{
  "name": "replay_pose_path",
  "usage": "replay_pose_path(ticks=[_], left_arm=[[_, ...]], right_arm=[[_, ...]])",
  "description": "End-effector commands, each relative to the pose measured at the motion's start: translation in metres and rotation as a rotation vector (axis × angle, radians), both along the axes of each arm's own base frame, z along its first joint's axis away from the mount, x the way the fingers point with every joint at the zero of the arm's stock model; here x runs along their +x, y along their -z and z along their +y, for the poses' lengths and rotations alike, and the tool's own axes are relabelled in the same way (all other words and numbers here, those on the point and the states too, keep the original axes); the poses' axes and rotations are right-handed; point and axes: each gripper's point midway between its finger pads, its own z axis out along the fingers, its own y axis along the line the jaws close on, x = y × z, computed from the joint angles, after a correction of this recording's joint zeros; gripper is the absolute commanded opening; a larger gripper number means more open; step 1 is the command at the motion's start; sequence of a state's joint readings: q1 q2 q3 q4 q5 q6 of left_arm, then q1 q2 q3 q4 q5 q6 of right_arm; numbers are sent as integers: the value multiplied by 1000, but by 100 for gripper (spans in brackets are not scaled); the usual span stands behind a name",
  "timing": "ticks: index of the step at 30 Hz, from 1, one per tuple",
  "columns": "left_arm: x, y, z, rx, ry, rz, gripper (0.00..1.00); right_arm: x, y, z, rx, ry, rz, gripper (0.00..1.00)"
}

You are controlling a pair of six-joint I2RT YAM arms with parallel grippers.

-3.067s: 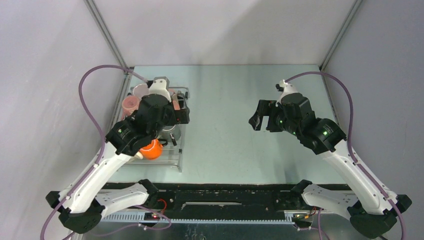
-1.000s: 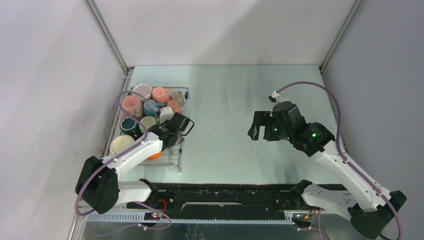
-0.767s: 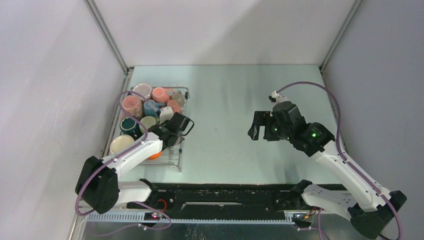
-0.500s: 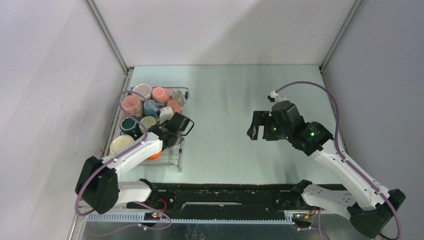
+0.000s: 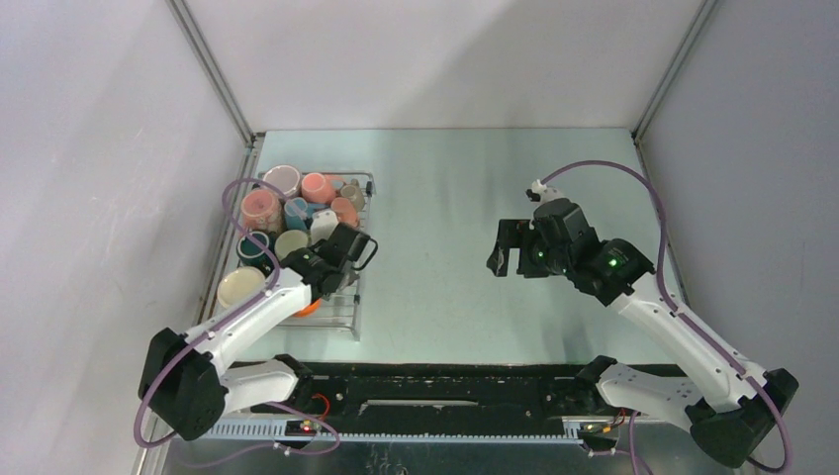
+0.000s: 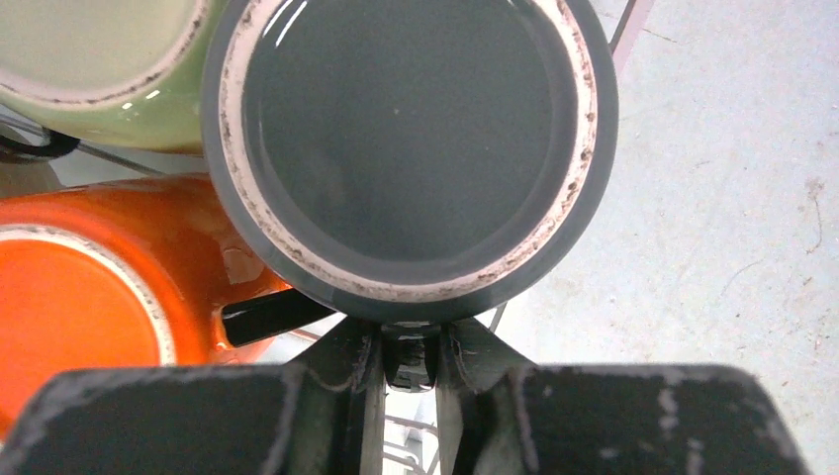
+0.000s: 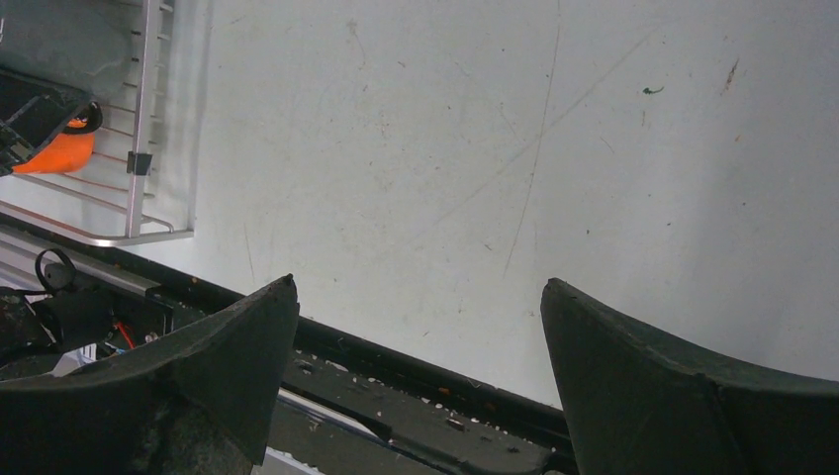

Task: Unload the cups from the dish rack
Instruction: Unload the cup from the dish rack.

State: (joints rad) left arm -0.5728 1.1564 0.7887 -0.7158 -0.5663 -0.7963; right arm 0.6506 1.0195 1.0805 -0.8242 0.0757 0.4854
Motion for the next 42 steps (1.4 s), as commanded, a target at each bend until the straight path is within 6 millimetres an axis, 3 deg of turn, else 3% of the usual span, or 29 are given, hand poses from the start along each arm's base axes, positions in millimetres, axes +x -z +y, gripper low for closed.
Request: replay_pose_path(ticks=[1, 6, 13, 24, 35, 42], left_arm=[[22, -57, 8, 22, -22, -164, 0], [23, -75, 3, 0, 14, -187, 0], [24, -110, -20, -77, 129, -208, 0], [23, -178, -90, -341, 371, -265, 0], [10, -252, -160, -721, 581, -349, 0], [0, -277, -190, -914, 674, -357, 0]], right_arm=[[7, -6, 8, 35, 8, -26, 99], [11, -9, 13, 59, 13, -38, 99], [18, -30, 29, 189, -13, -65, 99], [33, -86, 62, 526, -91, -100, 98], [45, -136, 84, 865, -196, -151, 98], [44, -154, 95, 995, -247, -140, 95]])
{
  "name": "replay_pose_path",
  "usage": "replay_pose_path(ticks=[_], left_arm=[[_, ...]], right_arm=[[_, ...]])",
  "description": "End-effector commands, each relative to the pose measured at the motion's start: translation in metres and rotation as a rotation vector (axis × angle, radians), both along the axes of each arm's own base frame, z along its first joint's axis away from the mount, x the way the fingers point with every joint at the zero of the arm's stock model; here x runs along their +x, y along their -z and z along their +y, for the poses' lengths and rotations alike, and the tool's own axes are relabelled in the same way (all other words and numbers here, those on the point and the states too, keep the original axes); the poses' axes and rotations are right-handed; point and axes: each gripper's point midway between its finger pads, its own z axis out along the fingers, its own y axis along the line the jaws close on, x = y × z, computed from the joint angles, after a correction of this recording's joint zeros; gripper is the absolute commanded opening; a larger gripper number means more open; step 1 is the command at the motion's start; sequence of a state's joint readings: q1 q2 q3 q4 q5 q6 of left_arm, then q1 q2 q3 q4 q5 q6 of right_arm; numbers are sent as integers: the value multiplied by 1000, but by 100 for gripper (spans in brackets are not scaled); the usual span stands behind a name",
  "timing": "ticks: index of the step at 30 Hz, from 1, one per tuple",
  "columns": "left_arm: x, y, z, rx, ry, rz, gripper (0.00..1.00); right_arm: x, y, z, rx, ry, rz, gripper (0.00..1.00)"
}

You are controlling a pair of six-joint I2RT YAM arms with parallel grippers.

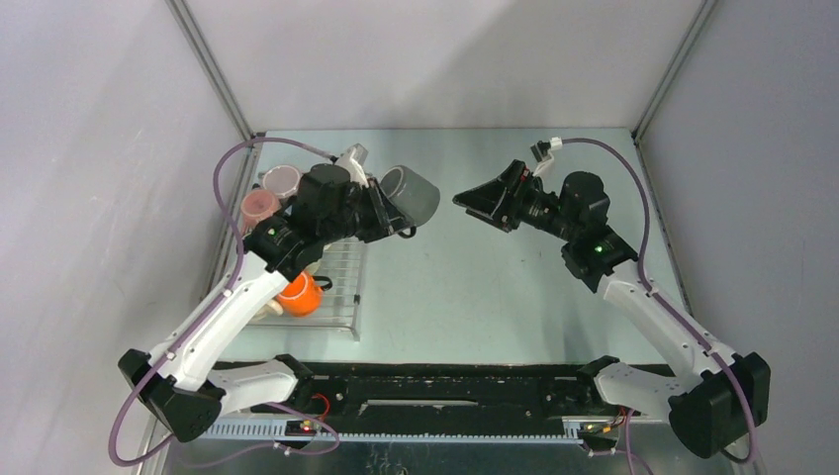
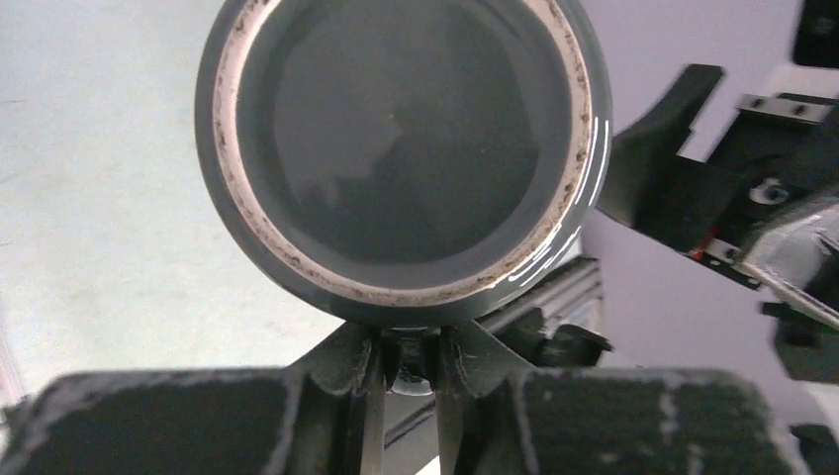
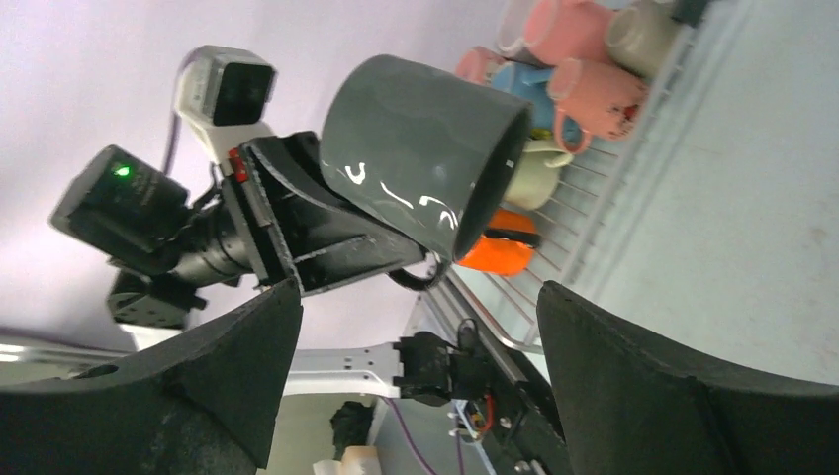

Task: Unload the cups from the dish rack
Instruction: Unload the cup from the dish rack, then place the cup at the center of the board.

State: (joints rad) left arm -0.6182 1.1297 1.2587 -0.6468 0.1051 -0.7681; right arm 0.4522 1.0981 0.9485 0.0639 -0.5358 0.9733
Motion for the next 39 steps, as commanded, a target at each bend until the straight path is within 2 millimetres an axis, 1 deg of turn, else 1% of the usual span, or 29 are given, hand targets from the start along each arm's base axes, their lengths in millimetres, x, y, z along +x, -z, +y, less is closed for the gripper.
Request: replay_pose_path(ticks=[1, 4, 9, 16, 19, 23, 26, 31, 32, 34, 36, 38, 39], left_arm=[[-6, -84, -35, -284, 124, -145, 0], [-9, -89, -43, -350, 156, -139, 0], [-12, -92, -55, -409, 203, -118, 0], [-17, -90, -66, -448, 246, -91, 0], [-20, -88, -69, -463, 261, -79, 0], [-26, -86, -75, -504, 293, -60, 0], [-30, -92, -78, -566, 318, -60, 0], [-34, -97, -81, -623, 339, -64, 0], [-34, -97, -82, -625, 344, -64, 0], [-33, -95, -83, -627, 344, -59, 0], [-33, -91, -84, -626, 345, -44, 0], [-33, -87, -86, -626, 348, -34, 1], [-33, -85, -85, -624, 346, -32, 7]], right_arm=[[-5, -38, 8, 142, -60, -72, 94], [-4, -39, 11, 159, -68, -68, 93], [-4, -46, 15, 199, -86, -70, 91], [-5, -65, 17, 267, -98, -103, 84], [-5, -70, 16, 284, -96, -112, 78], [-5, -73, 17, 303, -100, -108, 67], [-5, -77, 18, 330, -115, -104, 60], [-5, -82, 21, 374, -141, -80, 49], [-5, -82, 22, 376, -142, -78, 46], [-5, -81, 22, 379, -143, -70, 38], [-4, -80, 22, 378, -137, -63, 24], [-3, -79, 22, 373, -130, -62, 8], [-3, -79, 21, 367, -122, -61, 0]])
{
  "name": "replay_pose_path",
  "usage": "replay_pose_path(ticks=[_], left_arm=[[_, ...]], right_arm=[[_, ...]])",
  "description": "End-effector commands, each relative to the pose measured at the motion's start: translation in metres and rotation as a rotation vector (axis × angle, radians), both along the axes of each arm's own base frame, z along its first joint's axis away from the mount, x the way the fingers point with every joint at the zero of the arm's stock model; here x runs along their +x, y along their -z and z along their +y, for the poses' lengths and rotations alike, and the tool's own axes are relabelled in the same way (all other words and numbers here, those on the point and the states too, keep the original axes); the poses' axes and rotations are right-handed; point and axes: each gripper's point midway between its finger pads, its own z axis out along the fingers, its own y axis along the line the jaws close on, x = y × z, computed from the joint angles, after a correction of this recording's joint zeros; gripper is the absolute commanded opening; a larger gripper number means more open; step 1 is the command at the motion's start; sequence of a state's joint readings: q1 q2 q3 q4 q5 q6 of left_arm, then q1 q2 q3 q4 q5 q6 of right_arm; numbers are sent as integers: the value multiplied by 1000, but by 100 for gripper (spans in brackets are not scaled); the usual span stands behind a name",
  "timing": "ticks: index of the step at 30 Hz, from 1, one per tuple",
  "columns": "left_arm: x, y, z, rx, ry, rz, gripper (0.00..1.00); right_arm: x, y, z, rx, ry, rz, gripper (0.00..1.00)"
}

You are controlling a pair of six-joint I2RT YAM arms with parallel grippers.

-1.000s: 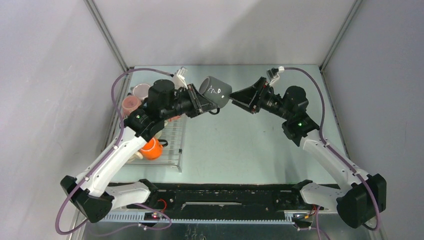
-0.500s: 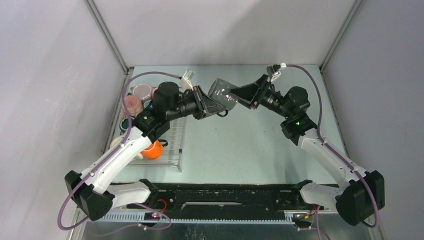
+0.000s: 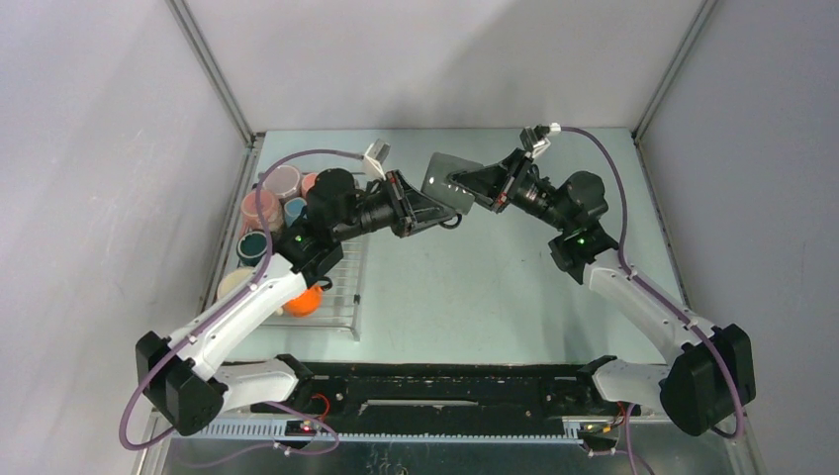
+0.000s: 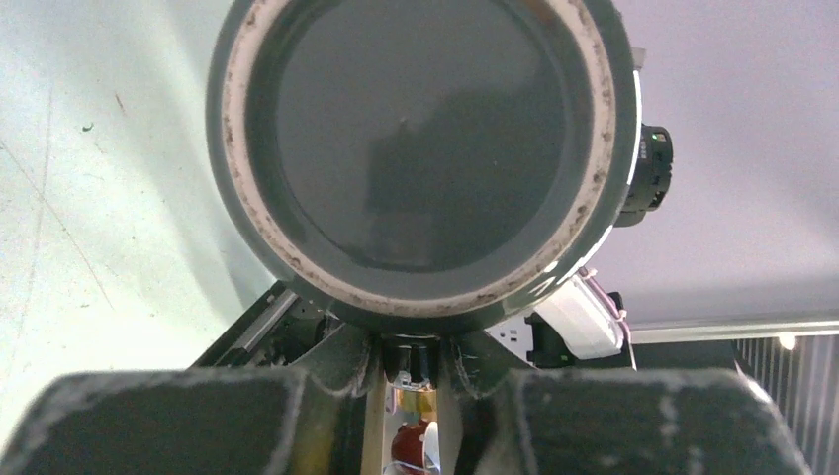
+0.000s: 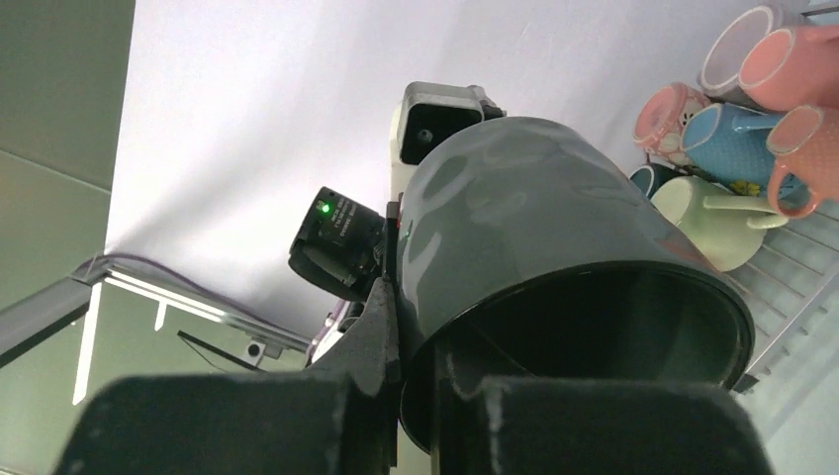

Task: Unload the cups from the dish rack
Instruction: Place the cup at the center of the board.

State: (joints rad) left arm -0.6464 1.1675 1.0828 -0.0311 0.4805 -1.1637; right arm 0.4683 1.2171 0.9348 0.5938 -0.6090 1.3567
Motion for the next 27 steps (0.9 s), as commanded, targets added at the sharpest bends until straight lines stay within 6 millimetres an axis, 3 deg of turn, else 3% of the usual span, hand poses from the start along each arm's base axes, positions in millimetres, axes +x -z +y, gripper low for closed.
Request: replay_pose_path(ticks=[1, 5, 7, 9, 11, 17, 27], left_arm=[[-12, -24, -4, -86, 53, -96, 17], [-10, -12, 0, -56, 29, -102, 67], [-10, -4, 3, -27, 17, -109, 87], [-10, 2, 7, -3, 4, -127, 97], [-9, 11, 13, 48, -19, -135, 100], [-8, 30, 36, 231, -82, -184, 100], [-12, 42, 69, 476, -103, -269, 100]], right_arm=[[-3, -6, -2, 1, 16, -30, 0], [0, -2, -7, -36, 62, -33, 0], [2, 1, -9, -76, 89, -34, 0], [5, 4, -12, -119, 118, -35, 0], [8, 7, -16, -162, 144, -32, 0], [26, 44, -40, -428, 265, 27, 0], [90, 93, -125, -1014, 534, 146, 0]])
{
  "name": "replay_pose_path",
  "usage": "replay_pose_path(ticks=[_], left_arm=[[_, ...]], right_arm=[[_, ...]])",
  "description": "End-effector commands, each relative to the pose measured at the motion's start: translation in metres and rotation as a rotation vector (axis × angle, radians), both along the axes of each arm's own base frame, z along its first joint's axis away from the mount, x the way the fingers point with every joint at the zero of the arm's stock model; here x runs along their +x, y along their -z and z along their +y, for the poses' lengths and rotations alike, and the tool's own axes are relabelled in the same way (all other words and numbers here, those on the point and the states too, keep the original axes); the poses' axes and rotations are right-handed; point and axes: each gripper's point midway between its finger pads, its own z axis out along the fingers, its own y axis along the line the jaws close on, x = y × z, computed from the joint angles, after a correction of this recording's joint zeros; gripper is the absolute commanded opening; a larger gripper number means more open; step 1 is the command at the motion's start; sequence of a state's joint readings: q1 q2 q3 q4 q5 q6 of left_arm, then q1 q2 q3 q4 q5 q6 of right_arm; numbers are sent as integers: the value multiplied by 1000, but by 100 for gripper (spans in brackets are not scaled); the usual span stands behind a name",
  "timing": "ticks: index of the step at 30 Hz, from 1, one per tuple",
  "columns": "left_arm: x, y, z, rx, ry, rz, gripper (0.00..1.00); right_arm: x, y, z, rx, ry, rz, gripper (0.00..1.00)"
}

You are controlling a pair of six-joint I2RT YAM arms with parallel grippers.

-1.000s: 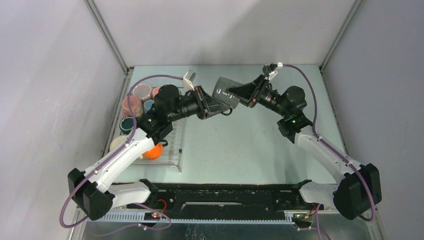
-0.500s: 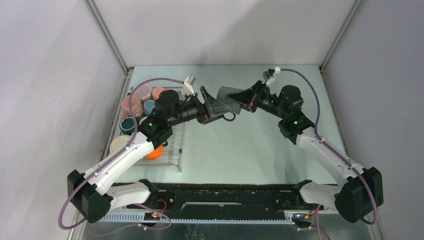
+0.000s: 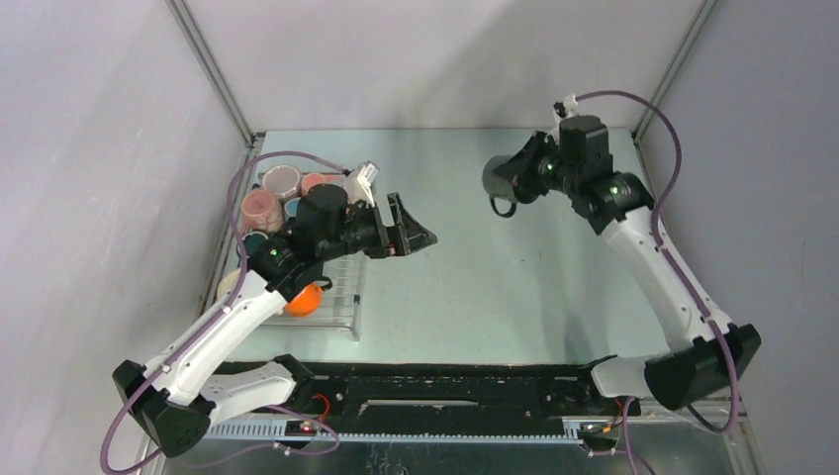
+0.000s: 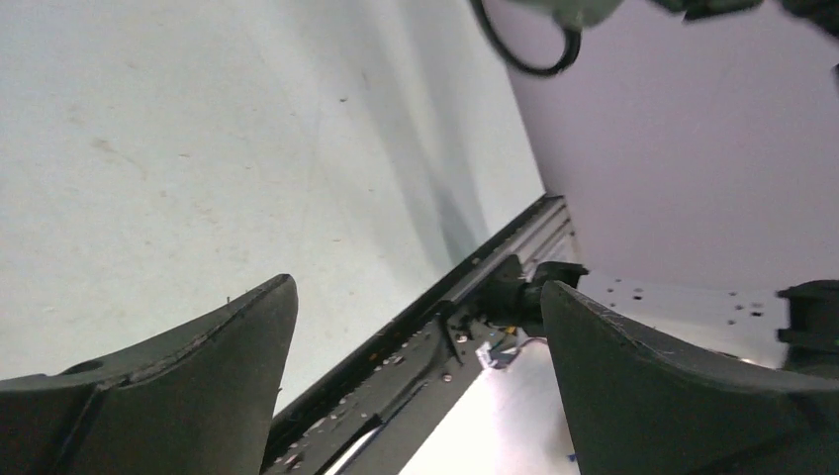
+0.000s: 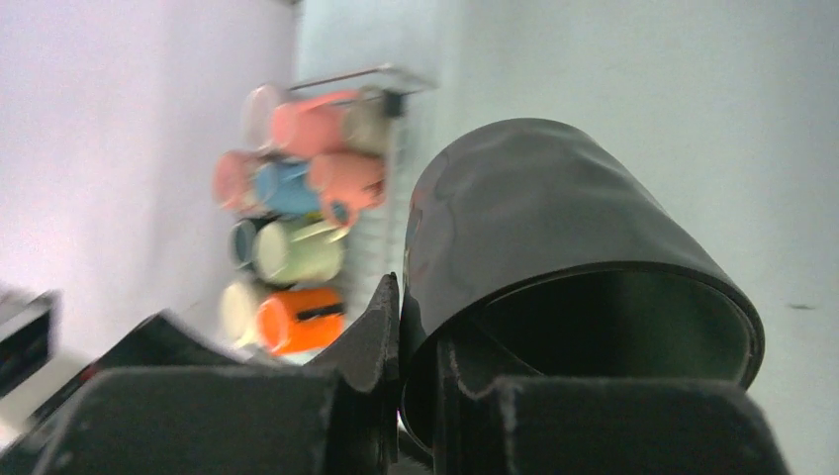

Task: Unload the cups from the dish rack
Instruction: Place the cup at the center of the board.

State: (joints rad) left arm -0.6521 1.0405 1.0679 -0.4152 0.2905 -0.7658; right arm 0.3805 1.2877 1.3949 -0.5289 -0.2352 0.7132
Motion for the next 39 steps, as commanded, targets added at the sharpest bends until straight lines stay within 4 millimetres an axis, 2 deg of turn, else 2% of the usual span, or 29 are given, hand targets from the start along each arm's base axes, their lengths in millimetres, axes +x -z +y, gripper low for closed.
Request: replay_pose_path(ticks=[1, 10, 17, 23, 26, 29, 39], left_arm=[[-2, -19, 19, 104, 0, -122, 100], [-12, -21, 35, 167, 4, -155, 100], [-25, -25, 51, 195, -3, -170, 100], [-35, -22, 59, 211, 6, -166, 100], [-37, -22, 60, 216, 9, -165, 100], [-39, -19, 62, 229, 10, -161, 100], [-37, -11, 63, 246, 7, -149, 100]], right_arm=[[31, 23, -55, -326, 126, 32, 0], [109, 74, -119, -617, 247, 208, 0], [160, 120, -169, -691, 304, 334, 0], [196, 167, -199, -700, 334, 407, 0], [206, 189, -212, -678, 347, 438, 0], [213, 204, -214, -669, 349, 448, 0], [211, 237, -219, -705, 345, 517, 0]])
